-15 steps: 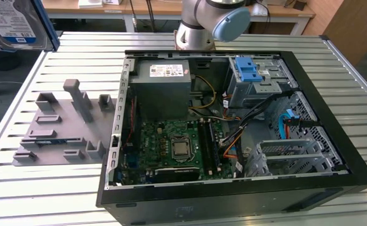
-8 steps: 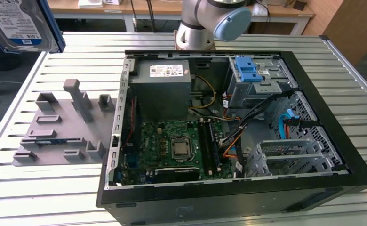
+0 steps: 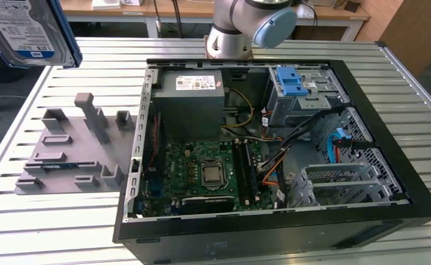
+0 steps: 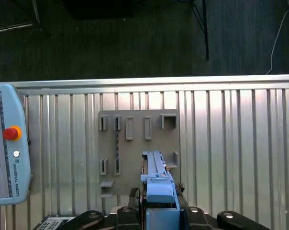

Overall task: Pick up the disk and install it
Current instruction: 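Pick up the disk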

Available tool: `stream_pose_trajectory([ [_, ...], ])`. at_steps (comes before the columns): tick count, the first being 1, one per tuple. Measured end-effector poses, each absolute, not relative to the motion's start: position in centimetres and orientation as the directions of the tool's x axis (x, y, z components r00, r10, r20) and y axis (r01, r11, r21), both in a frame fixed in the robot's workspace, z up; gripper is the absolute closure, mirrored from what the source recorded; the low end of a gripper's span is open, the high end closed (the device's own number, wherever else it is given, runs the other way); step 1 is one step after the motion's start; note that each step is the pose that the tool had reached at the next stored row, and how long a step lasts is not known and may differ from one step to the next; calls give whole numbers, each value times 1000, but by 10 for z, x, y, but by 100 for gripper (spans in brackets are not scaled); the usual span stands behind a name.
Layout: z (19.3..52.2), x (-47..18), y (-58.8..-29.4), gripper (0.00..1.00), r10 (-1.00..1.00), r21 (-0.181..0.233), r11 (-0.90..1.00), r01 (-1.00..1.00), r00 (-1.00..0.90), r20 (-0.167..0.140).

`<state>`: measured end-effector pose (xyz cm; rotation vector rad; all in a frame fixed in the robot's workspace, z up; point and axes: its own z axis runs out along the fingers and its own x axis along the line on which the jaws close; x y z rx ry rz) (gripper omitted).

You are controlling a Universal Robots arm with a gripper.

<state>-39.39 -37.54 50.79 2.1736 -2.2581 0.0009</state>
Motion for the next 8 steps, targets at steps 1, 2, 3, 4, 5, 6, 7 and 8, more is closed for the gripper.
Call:
stream_pose_trajectory([
  [1,508,-392,-377,64,-999,5,38,-999,-38,6],
  [2,508,-390,-378,64,-999,5,38,-999,-38,6],
  [3,508,-388,-379,64,-999,5,38,-999,-38,6],
  [4,508,-385,-380,64,-999,5,38,-999,-38,6],
  [5,508,-383,-380,64,-999,5,38,-999,-38,6],
  [6,508,-380,-381,64,-999,5,38,-999,-38,6],
  [7,508,-377,-381,64,-999,6,38,-999,-38,6],
  [8,508,-374,-382,64,-999,6,38,-999,-38,6],
])
